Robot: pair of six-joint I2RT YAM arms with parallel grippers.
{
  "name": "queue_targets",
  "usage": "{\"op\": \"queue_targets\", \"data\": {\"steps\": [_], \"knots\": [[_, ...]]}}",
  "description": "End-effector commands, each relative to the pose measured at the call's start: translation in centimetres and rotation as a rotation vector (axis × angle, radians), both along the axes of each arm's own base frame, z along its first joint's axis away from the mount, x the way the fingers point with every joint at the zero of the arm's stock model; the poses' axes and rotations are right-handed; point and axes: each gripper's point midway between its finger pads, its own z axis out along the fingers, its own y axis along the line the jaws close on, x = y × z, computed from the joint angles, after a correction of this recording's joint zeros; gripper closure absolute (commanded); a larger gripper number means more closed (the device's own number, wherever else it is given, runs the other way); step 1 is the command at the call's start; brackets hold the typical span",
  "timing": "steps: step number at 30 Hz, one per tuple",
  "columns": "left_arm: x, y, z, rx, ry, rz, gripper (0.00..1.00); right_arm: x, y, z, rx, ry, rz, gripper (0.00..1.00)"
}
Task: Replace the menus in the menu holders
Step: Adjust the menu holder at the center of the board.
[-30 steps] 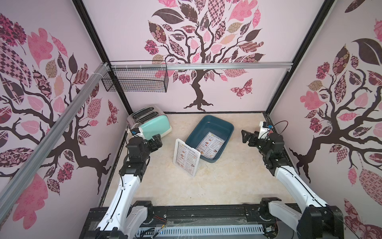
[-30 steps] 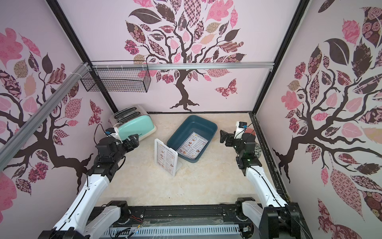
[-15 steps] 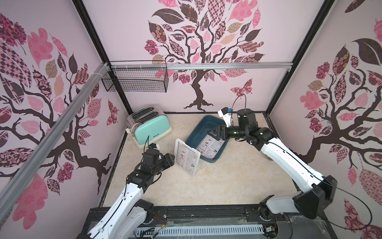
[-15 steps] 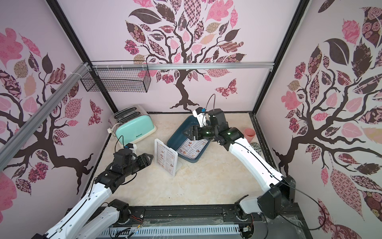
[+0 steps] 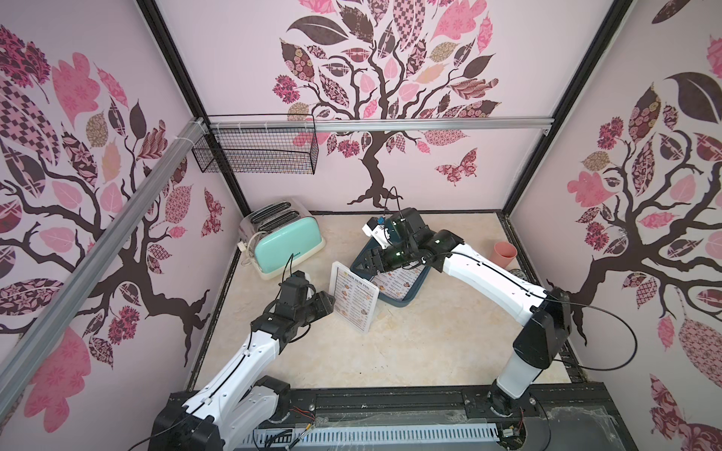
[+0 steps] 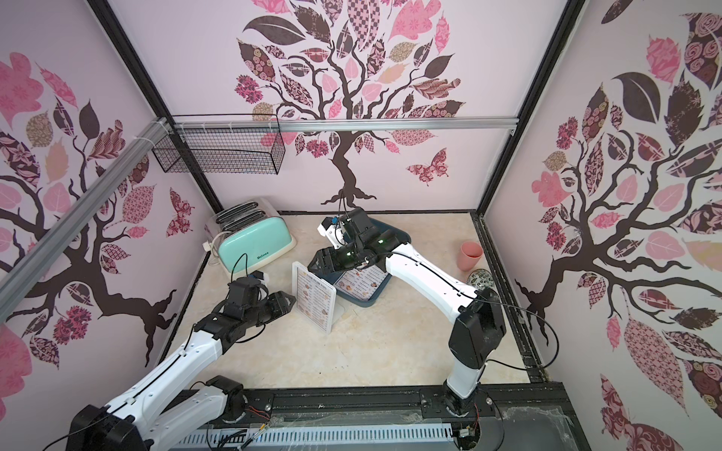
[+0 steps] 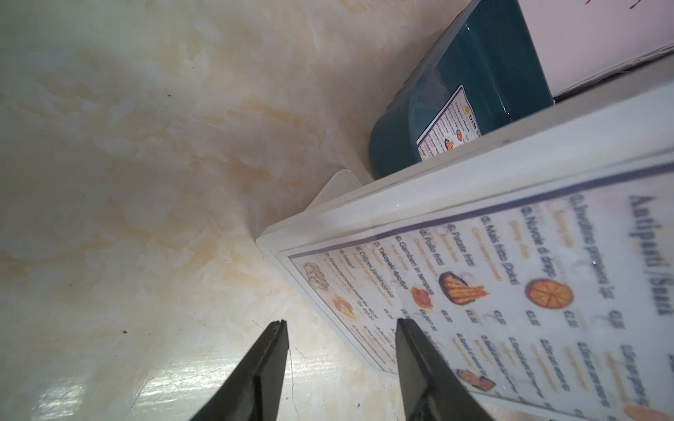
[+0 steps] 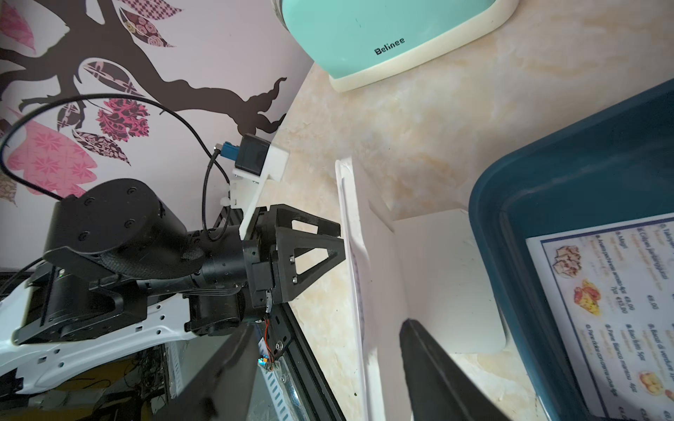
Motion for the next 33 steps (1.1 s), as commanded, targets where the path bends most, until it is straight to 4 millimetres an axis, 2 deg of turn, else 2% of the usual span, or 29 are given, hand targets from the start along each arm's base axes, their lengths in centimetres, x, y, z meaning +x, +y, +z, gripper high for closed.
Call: {"op": "queue_targets", "data": {"steps": [1, 11, 14, 23, 28, 33], "knots": [[1.2, -0.2, 1.0, 0.019, -0.046, -0.006, 0.48, 1.1, 1.2, 1.1, 0.019, -0.022, -0.023, 0.31], [2.9, -0.2, 1.3, 0.042, -0.054, 0.013, 0.5, 0.8, 3.0, 0.1, 0.034, 0.005, 0.0, 0.33], [3.2, -0.1, 1.3, 0.042, -0.058, 0.024, 0.49, 0.4, 3.3, 0.2, 0.044, 0.01, 0.012, 0.33], [3.6, -0.4, 1.1, 0.032, -0.056, 0.026, 0.49, -1.2, 3.5, -1.2, 0.035, 0.038, 0.036, 0.34], [4.1, -0.7, 1.1, 0.039, -0.053, 0.012, 0.49, -1.8, 3.2, -0.7, 0.034, 0.043, 0.049, 0.34], [4.4, -0.9, 1.1, 0.043, -0.048, -0.001, 0.49, -2.0, 2.8, 0.6, 0.045, 0.028, 0.038, 0.33]]}}
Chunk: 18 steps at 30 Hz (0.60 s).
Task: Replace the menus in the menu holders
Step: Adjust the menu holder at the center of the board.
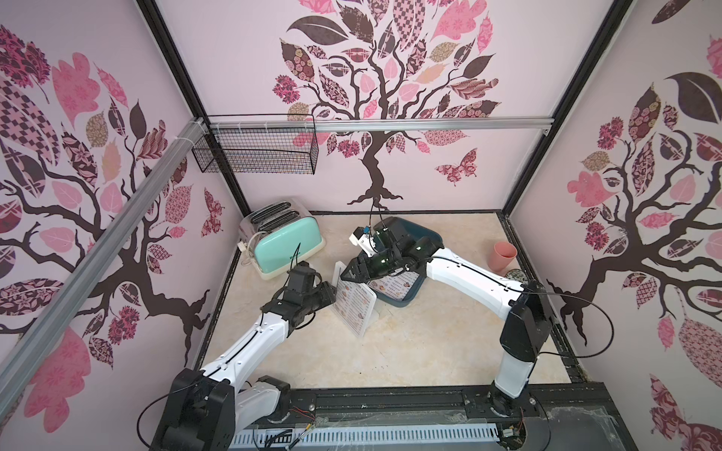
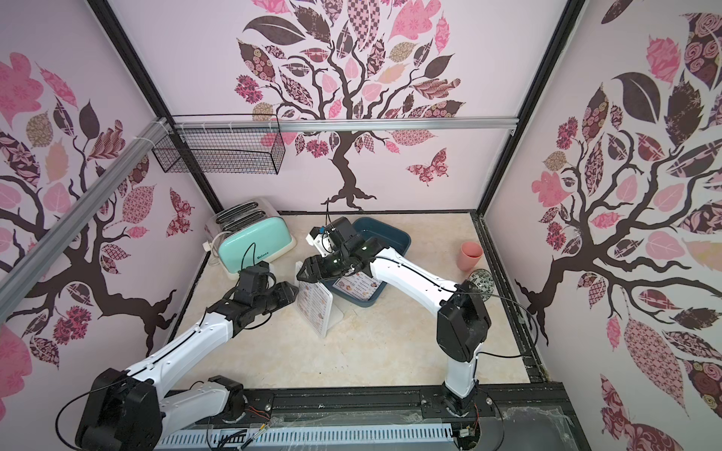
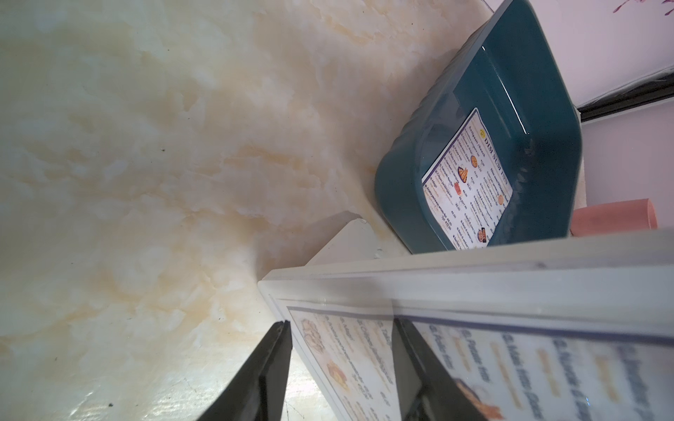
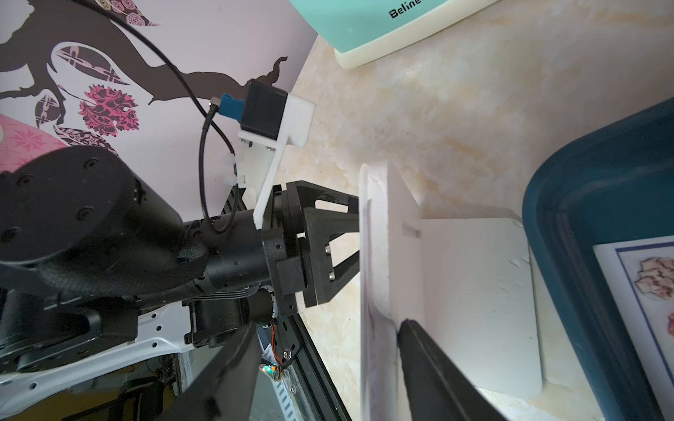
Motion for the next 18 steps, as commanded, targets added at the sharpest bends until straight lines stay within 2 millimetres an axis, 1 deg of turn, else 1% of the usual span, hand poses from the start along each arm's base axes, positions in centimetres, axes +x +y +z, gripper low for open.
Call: {"op": "queue_targets", "data": {"steps": [1, 4, 6, 9, 11, 15, 18], "knots": [[0.9, -0.6, 1.1, -0.006, -0.036, -0.024, 0.49, -0.9, -0.3, 3.1, 0.038, -0.036, 0.007, 0.31], [0.9, -0.8, 0.9, -0.004, -0.031, -0.04, 0.49, -0.7, -0.8, 3.8, 0.023, -0.057, -0.017, 0.27], [0.8, -1.0, 1.0, -0.004, -0.035, -0.053, 0.5, -0.2, -1.3, 3.9, -0.002, -0.072, -0.051, 0.24], [0.1, -0.7, 1.2, 0.02, -0.03, -0.075, 0.49, 0.8, -2.9, 3.0, -0.093, -0.079, -0.149, 0.24], [-0.7, -0.1, 1.3, 0.058, -0.027, -0.084, 0.49, 0.7, -3.4, 2.6, -0.116, -0.073, -0.162, 0.26], [-2.1, 0.8, 2.3, 0.086, -0.057, -0.086, 0.49, 0.1, -2.6, 2.4, -0.085, -0.022, -0.133, 0.31], [-2.8, 0.5, 3.0, 0.063, -0.067, -0.11, 0.5, -0.2, -2.1, 2.2, -0.076, 0.0, -0.112, 0.33]]}}
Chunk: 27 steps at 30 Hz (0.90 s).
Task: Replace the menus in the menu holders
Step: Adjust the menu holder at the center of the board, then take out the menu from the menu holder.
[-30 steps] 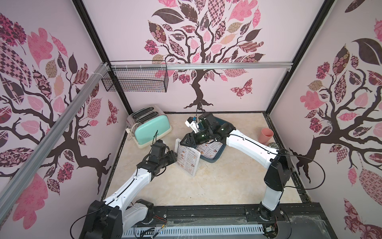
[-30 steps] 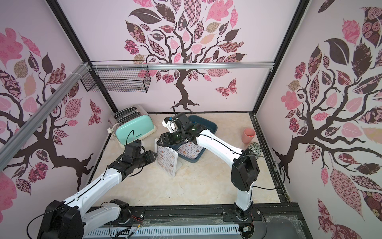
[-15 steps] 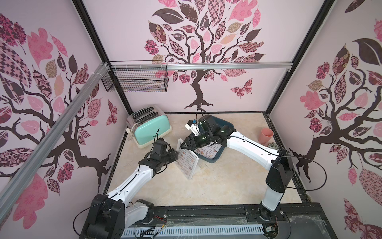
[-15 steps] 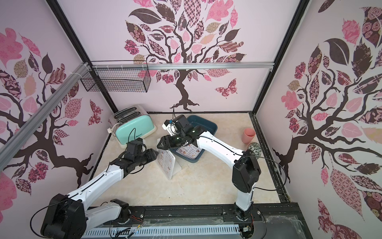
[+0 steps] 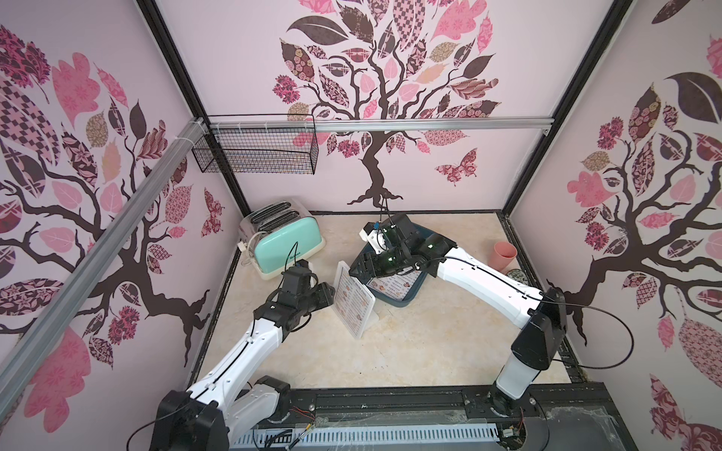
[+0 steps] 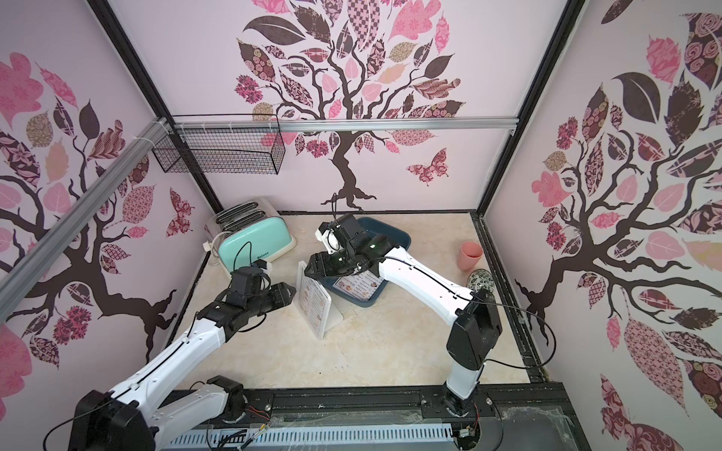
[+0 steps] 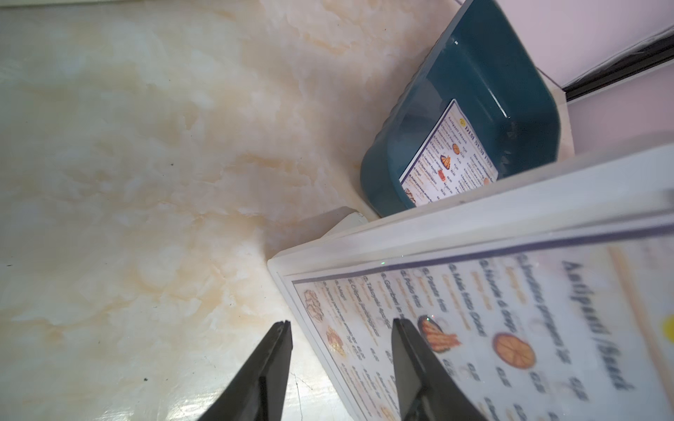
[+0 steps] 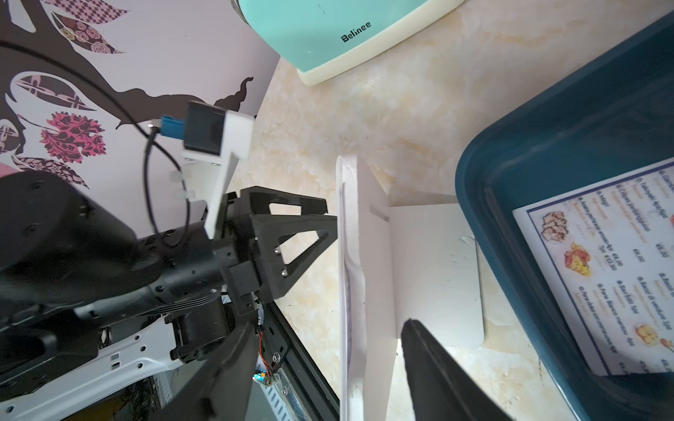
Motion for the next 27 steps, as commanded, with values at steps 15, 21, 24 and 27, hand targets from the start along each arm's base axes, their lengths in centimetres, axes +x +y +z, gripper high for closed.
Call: {"op": "queue_targets", "data": {"steps": [15, 21, 24, 27], "knots": [[-1.7, -3.3, 1.8, -0.14, -0.05, -0.186, 0.5, -1.5, 2.1, 0.8, 0.053, 0.046, 0.09, 0.42], [-1.3, -3.8, 1.7, -0.156, -0.042, -0.201, 0.5, -1.6, 2.2, 0.1, 0.038, 0.061, 0.089, 0.42], [-1.3, -4.0, 1.8, -0.162, -0.045, -0.206, 0.51, -1.4, 2.0, -0.4, 0.019, 0.059, 0.078, 0.42], [-1.3, -4.1, 1.8, -0.164, -0.045, -0.212, 0.51, -1.4, 1.9, -0.4, 0.011, 0.052, 0.073, 0.42]]}}
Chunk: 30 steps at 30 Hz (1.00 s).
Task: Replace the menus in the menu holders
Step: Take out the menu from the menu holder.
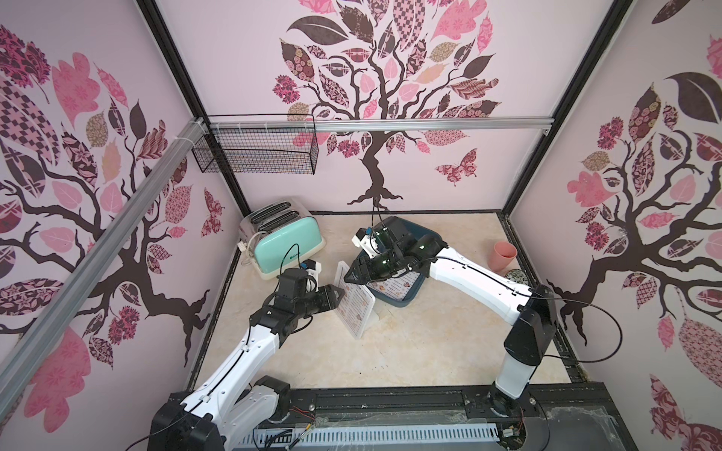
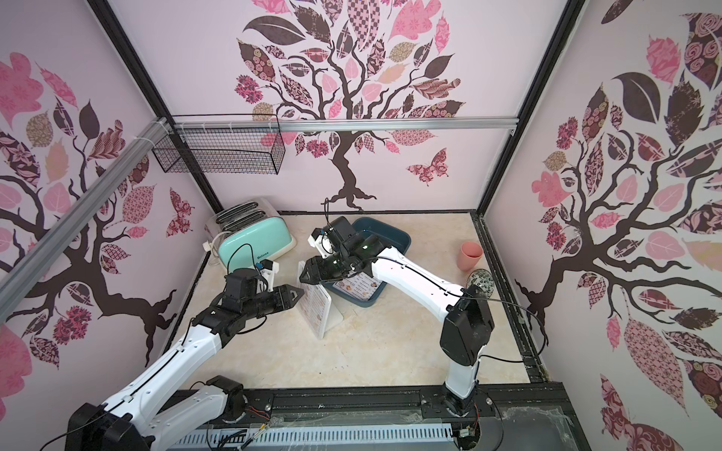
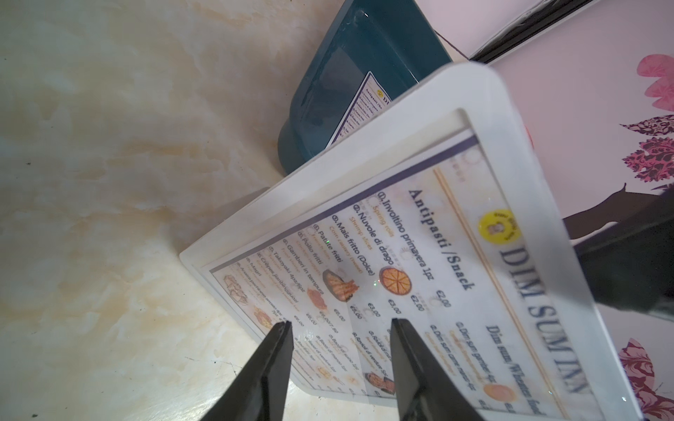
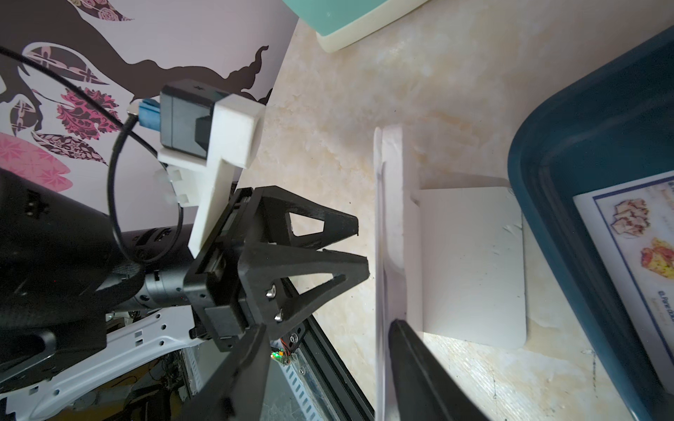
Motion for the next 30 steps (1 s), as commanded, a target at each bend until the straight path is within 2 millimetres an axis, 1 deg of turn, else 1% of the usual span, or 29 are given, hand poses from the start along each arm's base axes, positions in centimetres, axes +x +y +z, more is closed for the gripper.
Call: {"op": "queue_targets", "data": {"steps": [1, 4, 8, 16, 21, 23, 26, 28, 30], "knots": [[0.1, -0.5, 0.4, -0.012, -0.027, -0.028, 0.51, -0.1, 0.1, 0.7, -0.003, -0.016, 0.005, 0.42], [0.2, -0.5, 0.4, -0.015, -0.026, -0.024, 0.51, -0.4, 0.3, 0.6, 0.004, -0.003, 0.018, 0.42], [0.5, -0.6, 0.3, -0.019, -0.02, -0.017, 0.52, -0.8, 0.5, 1.1, 0.019, 0.004, 0.037, 0.43], [0.8, -0.6, 0.1, -0.02, -0.016, -0.009, 0.52, -1.4, 0.7, 3.9, 0.075, -0.009, 0.066, 0.43], [0.9, -0.6, 0.0, -0.021, -0.013, -0.007, 0.52, -1.6, 0.4, 5.1, 0.094, -0.022, 0.065, 0.43], [0.9, -0.6, 0.0, -0.018, -0.014, -0.008, 0.52, -1.2, 0.1, 5.5, 0.084, -0.042, 0.041, 0.42], [0.8, -0.6, -0.1, -0.018, -0.012, -0.008, 0.52, 0.3, -1.0, 5.2, 0.013, -0.119, -0.034, 0.36], [0.8, -0.6, -0.1, -0.019, -0.013, -0.01, 0.52, 1.6, -2.2, 4.4, -0.058, -0.194, -0.082, 0.36], [0.8, -0.6, -0.2, -0.019, -0.01, -0.01, 0.52, 2.2, -3.1, 3.1, -0.125, -0.237, -0.099, 0.38]]}}
